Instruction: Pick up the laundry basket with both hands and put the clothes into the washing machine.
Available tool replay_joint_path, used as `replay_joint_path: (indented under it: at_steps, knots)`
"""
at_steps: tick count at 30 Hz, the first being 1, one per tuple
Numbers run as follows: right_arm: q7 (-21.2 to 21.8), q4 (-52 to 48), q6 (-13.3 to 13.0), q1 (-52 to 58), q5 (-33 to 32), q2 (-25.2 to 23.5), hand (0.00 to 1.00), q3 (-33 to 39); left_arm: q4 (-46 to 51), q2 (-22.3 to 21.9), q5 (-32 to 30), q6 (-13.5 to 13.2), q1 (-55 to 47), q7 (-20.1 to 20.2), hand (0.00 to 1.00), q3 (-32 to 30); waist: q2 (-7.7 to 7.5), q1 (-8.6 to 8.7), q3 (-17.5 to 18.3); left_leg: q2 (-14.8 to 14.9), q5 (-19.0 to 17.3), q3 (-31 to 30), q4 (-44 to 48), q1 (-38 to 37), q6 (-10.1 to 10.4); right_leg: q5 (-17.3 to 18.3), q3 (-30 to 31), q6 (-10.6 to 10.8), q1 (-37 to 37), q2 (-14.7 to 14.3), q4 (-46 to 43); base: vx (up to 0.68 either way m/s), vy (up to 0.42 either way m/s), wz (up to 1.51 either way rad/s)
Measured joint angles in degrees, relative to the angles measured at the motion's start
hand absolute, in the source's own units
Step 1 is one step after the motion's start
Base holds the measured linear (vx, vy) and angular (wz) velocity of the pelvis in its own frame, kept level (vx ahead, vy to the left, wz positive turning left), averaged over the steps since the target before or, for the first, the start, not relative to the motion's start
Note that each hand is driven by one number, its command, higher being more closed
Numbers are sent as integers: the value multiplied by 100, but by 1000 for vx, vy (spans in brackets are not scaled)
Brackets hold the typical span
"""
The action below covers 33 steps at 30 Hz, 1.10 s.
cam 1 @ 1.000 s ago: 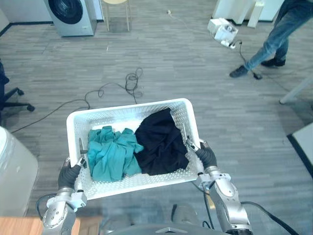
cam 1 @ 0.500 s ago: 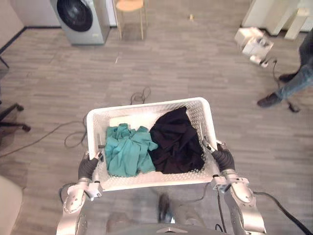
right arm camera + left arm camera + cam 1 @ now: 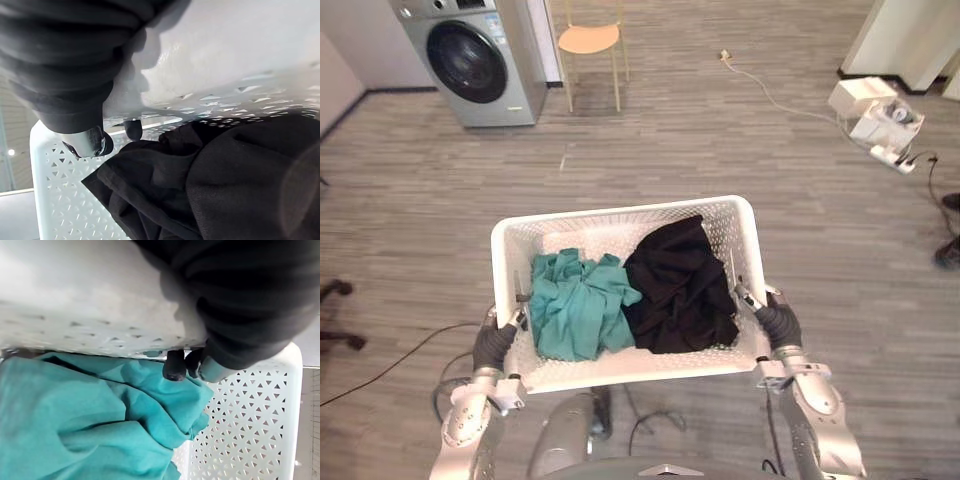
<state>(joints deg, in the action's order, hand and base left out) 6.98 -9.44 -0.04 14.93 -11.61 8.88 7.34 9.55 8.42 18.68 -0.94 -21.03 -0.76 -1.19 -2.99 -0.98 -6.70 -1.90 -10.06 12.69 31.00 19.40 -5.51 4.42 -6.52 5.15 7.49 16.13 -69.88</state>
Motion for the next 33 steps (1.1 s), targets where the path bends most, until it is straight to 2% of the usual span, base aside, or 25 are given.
replay_joint_path:
  at_steps: [1, 2, 4, 5, 6, 7, 9, 10, 11, 12, 13, 15, 16, 17, 19, 21, 23, 24, 26, 27, 29, 30, 31, 32, 33]
  knots:
    - [5, 103, 4, -14, 65, -54, 100, -3, -59, 7, 0, 3, -11, -6, 100, 9, 126, -2, -134, 26, -217, -118, -297, -689, 62, 356, -200, -323, 182, -113, -247, 776, 88, -17]
    - [6, 126, -3, 9, 59, -49, 100, -2, -84, 17, 0, 3, -16, 2, 100, 45, 317, 49, -228, 144, -351, -243, -761, -1413, 115, 729, -397, -495, 372, -405, -60, 756, 76, -8]
    - [11, 72, -96, 123, 39, -84, 100, 1, -81, 133, 4, -40, -15, 9, 100, 105, 543, 227, -167, 300, -457, -463, -1324, -2104, 138, 1106, -663, -488, 988, -840, 865, 692, 5, 36]
    - [11, 36, -104, 129, 34, -112, 100, 18, -79, 177, 9, -64, 25, 9, 100, 117, 550, 302, -165, 317, -475, -510, -1472, -2271, 151, 1126, -720, -483, 1208, -900, 1369, 838, -67, 63]
    - [10, -47, -110, 148, 16, -120, 100, 77, -82, 186, 11, -72, 131, 19, 100, 119, 541, 376, -161, 337, -520, -579, -1740, -2559, 232, 971, -754, -451, 1530, -994, 2702, 874, -124, 69]
    - [10, -80, -120, 147, 14, -171, 100, 173, -98, 190, 11, -73, 232, 52, 100, 118, 456, 440, -153, 329, -541, -645, -2100, -2952, 268, 317, -766, -404, 1685, -1020, 4785, 752, -143, 70]
    - [8, -87, -122, 201, 13, -173, 100, 188, -128, 199, 10, -72, 236, 76, 100, 139, 341, 500, -141, 280, -645, -753, -2333, -3398, 404, -57, -719, -394, 1723, -955, 5764, 699, -192, 66]
    - [8, -78, -117, 278, 10, -146, 100, 186, -182, 134, 7, -68, 186, 83, 100, 162, 352, 560, -92, 362, -854, -969, -2194, -3686, 528, -579, -587, -646, 1773, -1008, 5412, 819, -259, 55]
    - [8, -63, -98, 293, 12, -143, 100, 188, -224, 88, -13, -63, 158, 81, 100, 158, 427, 535, -40, 488, -889, -995, -1929, -3671, 555, -785, -590, -686, 1791, -1064, 5155, 991, -356, 41]
    - [13, -64, -87, 326, 10, -152, 100, 173, -251, 82, -51, -63, 143, 94, 100, 152, 523, 472, -24, 748, -840, -968, -700, -3271, 496, -813, -727, -777, 1731, -1146, 4770, 799, -318, 20]
    - [16, -68, -84, 329, -12, -107, 100, 185, -251, 48, -71, -65, 154, 107, 100, 150, 761, 443, -118, 1211, -262, -963, 1074, -2584, 487, -437, -866, -939, 1467, -1385, 4609, 773, -310, 16]
    - [6, -63, -60, 279, -47, -75, 100, 181, -257, 4, -85, -64, 165, 106, 100, 138, 931, 298, -156, 1941, 400, -783, 3228, -1719, 410, -175, -924, -1141, 1061, -1791, 4653, 766, -268, -33]
    - [-4, -59, -55, 267, -50, -40, 100, 164, -257, -4, -84, -65, 119, 102, 100, 143, 965, 125, -239, 2483, 298, -487, 4750, -1296, 161, -13, -852, -1299, 388, -2109, 4926, 906, -283, -67]
    - [-10, -60, -62, 250, -92, -5, 100, 146, -253, -17, -83, -75, 112, 102, 100, 141, 909, 101, -317, 2558, 165, -396, 5191, -1070, -34, 76, -783, -1300, -84, -2165, 5174, 731, -211, -54]
    - [-16, -67, -101, 240, -172, 63, 100, 108, -239, -21, -78, -124, 114, 105, 100, 137, 792, 91, -377, 2427, -46, -165, 5329, -564, -97, 205, -554, -1170, -681, -2159, 5631, 581, -125, -27]
    - [-17, -71, -102, 197, -194, 105, 100, 120, -227, -69, -78, -151, 119, 108, 100, 134, 771, 54, -393, 2074, -239, 11, 4450, 1, 19, 340, -339, -1071, -1023, -2147, 5945, 641, -61, -37]
    - [-16, -67, -81, 196, -199, 147, 100, 98, -225, -97, -78, -147, 94, 112, 100, 125, 795, -32, -391, 1407, -421, 27, 1788, 274, 358, 612, -148, -1037, -1422, -2049, 6128, 562, 45, -41]
    - [-16, -67, -80, 195, -199, 153, 100, 99, -222, -111, -78, -146, 93, 114, 100, 122, 796, -42, -390, 1263, -348, 32, 1078, 297, 477, 709, -108, -1006, -1540, -2022, 6153, 599, 86, -31]
    - [-16, -64, -86, 100, -195, 288, 100, 97, -74, -236, -79, -143, -16, 103, 100, 110, 813, -89, -377, 975, 292, 81, -1233, 385, 845, 1070, 36, -729, -2013, -1940, 6343, 617, 123, -28]
    - [-16, -62, -87, 40, -189, 330, 100, 101, 4, -285, -79, -143, -66, 87, 100, 111, 818, -114, -367, 953, 397, 112, -1481, 431, 854, 1169, 98, -643, -2153, -1922, 6387, 662, 187, -40]
    - [-16, -55, -101, 24, -153, 334, 100, 153, 86, -354, -83, -140, -126, 54, 100, 135, 742, -186, -260, 789, 624, 157, -1442, 528, 688, 1486, 141, -155, -2341, -1677, 5995, 765, 262, -44]
    - [-15, -35, -117, 46, -132, 285, 100, 118, 84, -342, -87, -140, -169, 26, 100, 120, 688, -219, -126, 666, 1017, 102, -1201, 520, 230, 1733, 245, 201, -1924, -1469, 4680, 998, 360, -44]
    - [-15, 15, -121, 69, -90, 135, 100, 58, 82, -160, -92, -138, -157, 21, 100, 115, 416, -187, -65, 454, 1026, 216, -781, 406, -33, 1553, 322, 451, -1283, -1053, 2888, 1011, 355, -27]
    - [-15, 67, -122, 84, -69, 37, 100, 59, 79, -50, -92, -135, -133, 18, 100, 113, 217, -142, -56, 283, 751, 249, -605, 316, -61, 1122, 324, 483, -974, -825, 2098, 855, 237, 26]
    - [-16, 254, -125, 93, -3, -163, 100, 122, 58, 94, -113, -51, -62, 17, 100, 124, -49, 23, -55, -19, 320, 145, -476, 32, -154, -138, 270, 418, -552, -468, 969, 684, 138, 55]
